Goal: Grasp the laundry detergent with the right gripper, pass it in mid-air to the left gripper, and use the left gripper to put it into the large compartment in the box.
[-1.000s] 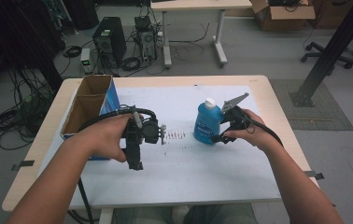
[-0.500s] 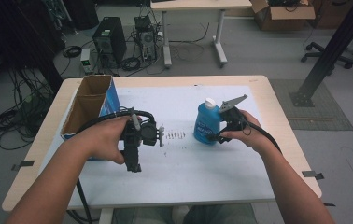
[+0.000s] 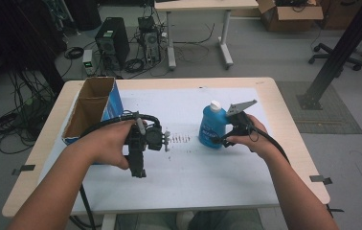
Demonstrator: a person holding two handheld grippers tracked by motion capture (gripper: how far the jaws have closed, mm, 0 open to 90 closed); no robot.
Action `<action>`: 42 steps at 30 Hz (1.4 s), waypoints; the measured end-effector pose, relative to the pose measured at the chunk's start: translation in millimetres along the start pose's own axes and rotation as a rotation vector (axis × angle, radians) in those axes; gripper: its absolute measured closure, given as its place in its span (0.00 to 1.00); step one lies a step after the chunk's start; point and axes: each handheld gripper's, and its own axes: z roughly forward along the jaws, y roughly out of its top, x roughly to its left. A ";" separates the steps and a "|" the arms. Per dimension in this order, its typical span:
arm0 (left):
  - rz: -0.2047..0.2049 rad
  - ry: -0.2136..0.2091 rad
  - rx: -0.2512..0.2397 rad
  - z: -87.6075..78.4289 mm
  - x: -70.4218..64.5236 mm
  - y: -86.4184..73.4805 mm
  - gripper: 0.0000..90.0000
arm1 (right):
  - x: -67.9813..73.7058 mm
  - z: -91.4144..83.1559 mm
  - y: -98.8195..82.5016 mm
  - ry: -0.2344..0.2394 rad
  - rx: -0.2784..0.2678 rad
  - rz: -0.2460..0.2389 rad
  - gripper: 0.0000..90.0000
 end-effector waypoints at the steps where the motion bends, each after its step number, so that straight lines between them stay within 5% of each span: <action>1: 0.002 -0.002 0.003 -0.5 0.1 0.0 0.00 | -0.1 0.6 -0.2 -0.002 -0.008 0.001 0.03; 13: 0.000 -0.005 -0.001 0.9 0.0 0.2 0.00 | 0.8 4.7 -0.8 -0.053 -0.072 0.012 0.06; 42: -0.009 0.000 0.004 1.9 0.5 -6.3 0.00 | 5.8 8.2 -1.6 -0.086 -0.104 0.009 0.20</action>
